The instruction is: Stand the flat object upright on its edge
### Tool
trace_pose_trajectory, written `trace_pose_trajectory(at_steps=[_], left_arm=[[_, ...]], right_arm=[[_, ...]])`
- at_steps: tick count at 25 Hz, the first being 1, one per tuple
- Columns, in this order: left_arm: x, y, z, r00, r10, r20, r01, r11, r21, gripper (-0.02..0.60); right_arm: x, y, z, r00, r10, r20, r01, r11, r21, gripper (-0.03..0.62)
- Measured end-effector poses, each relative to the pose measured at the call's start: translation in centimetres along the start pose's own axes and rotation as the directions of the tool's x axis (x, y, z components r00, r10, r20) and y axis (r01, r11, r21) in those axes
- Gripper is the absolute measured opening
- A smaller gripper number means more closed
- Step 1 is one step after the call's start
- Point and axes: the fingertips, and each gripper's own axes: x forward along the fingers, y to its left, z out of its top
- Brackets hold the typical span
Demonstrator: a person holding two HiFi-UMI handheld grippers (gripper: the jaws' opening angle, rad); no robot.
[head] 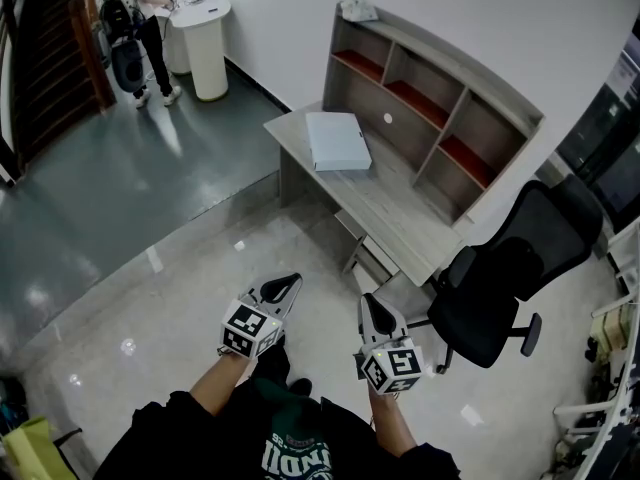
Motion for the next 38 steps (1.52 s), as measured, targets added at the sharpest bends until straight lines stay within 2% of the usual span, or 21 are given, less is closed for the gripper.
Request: trace_pose_trajectory(at_steps=[14, 19, 22, 31, 38], left_arm=[[4.8, 5.7, 1.6, 1.0, -0.017, 0.001, 0.017, 1.0, -0.016, 0.014], [6.8, 6.9, 2.2, 0.996, -0.082, 0.017, 0.083, 0.996, -0.027, 0.014], [7.9, 7.7, 2.5, 0.994, -0.108, 0.014, 0.108, 0.994, -0.01, 0.014], [9.8, 13.1, 3.0, 0.996, -0.092, 0.007, 0.092, 0.996, -0.014, 0.014], [10.6, 16.7, 3.4, 0.993, -0.12, -0.001, 0.12, 0.993, -0.004, 0.013]], right_arm=[[6.9, -2.2, 1.7, 1.0, -0.003, -0.019, 0.003, 1.0, -0.003, 0.037], [9.5, -3.6, 2.0, 1.0, -0.017, -0.026, 0.018, 1.0, 0.002, 0.037], [11.1, -4.2, 2.3, 0.999, -0.027, -0.03, 0.027, 1.0, 0.005, 0.037], [15.9, -4.6, 3.0, 0.999, -0.048, -0.024, 0.048, 0.999, 0.018, 0.037], [20.2, -3.8, 3.7, 0.998, -0.055, -0.022, 0.056, 0.998, 0.013, 0.037]])
